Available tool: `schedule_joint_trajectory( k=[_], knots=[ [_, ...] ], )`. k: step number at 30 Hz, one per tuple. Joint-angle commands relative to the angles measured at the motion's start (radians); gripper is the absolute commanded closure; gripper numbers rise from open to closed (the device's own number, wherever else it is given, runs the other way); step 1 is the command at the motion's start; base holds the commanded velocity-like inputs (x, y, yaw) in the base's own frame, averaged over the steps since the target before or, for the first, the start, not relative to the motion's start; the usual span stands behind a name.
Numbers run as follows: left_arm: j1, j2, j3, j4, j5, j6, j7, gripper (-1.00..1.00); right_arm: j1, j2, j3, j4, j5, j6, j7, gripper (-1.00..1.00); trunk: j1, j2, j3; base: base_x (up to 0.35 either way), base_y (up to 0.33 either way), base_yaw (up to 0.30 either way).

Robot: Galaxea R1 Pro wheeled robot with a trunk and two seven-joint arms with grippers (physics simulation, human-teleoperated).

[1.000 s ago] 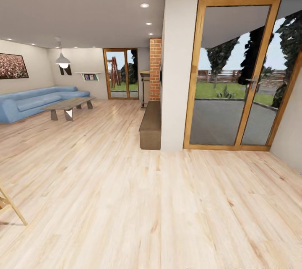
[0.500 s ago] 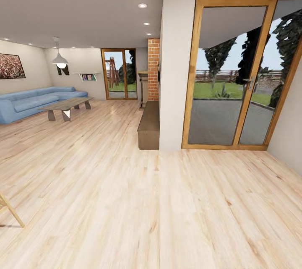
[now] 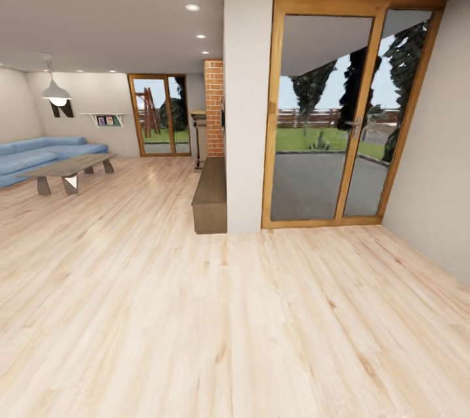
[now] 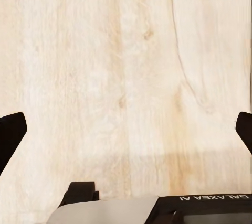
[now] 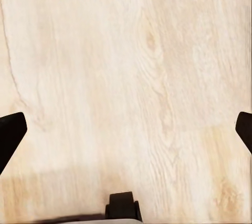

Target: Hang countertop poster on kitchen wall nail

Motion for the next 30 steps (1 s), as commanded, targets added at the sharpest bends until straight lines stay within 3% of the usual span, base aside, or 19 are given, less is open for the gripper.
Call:
schedule_joint_trajectory(
  k=[1, 15, 30],
  knots=[
    [0.001, 0.000, 0.001, -0.002, -0.001, 0.001, -0.001, -1.00, -0.001, 0.000, -0.001, 0.000, 0.000, 0.000, -0.001, -1.00, 0.000, -0.001, -0.001, 0.000, 0.000, -0.297],
    [0.001, 0.000, 0.001, -0.002, -0.001, 0.002, -0.001, -1.00, -0.001, 0.000, -0.002, 0.000, 0.000, 0.000, -0.002, -1.00, 0.000, -0.001, -0.001, 0.000, 0.000, -0.298],
    [0.001, 0.000, 0.001, -0.002, -0.001, 0.002, -0.001, -1.00, -0.001, 0.000, -0.002, 0.000, 0.001, 0.000, -0.003, -1.00, 0.000, -0.001, -0.001, 0.000, -0.136, -0.161]
  ],
)
